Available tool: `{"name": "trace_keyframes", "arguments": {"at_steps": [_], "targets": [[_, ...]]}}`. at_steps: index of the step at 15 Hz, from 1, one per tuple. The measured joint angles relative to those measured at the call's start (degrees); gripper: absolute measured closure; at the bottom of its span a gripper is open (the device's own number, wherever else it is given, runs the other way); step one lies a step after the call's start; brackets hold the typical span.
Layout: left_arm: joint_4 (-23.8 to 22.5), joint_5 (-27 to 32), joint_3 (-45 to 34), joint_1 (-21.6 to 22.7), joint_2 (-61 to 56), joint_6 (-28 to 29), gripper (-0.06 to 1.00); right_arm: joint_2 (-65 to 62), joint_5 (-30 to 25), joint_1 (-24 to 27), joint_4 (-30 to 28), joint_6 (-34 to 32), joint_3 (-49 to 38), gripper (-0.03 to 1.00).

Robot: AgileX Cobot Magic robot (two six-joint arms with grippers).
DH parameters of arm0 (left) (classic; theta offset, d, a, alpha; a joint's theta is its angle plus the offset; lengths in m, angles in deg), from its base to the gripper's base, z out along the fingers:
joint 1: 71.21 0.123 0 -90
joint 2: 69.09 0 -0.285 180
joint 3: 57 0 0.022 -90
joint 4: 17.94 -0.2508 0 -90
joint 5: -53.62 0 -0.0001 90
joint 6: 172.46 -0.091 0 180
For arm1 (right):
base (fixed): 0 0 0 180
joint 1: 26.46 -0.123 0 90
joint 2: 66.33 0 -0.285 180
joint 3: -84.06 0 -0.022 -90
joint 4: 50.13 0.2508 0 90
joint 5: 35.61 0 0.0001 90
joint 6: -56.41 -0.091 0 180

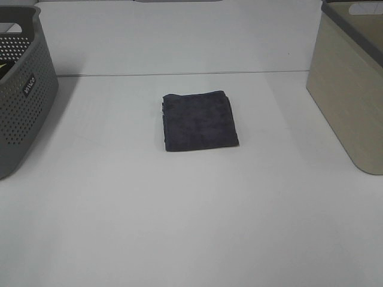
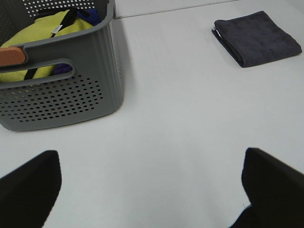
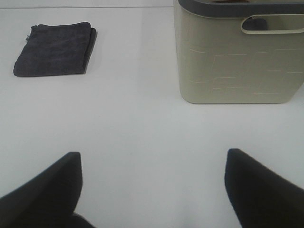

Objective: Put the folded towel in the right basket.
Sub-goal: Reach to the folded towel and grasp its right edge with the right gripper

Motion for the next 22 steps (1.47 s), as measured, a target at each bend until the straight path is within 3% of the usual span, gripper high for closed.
{"name": "trace_keyframes", "arguments": {"at_steps": [22], "targets": [[0.0,0.0,0.0,0.0,0.0,0.0,-0.04,0.0,0.0,0.0,0.0,0.0,0.0,0.19]]}}
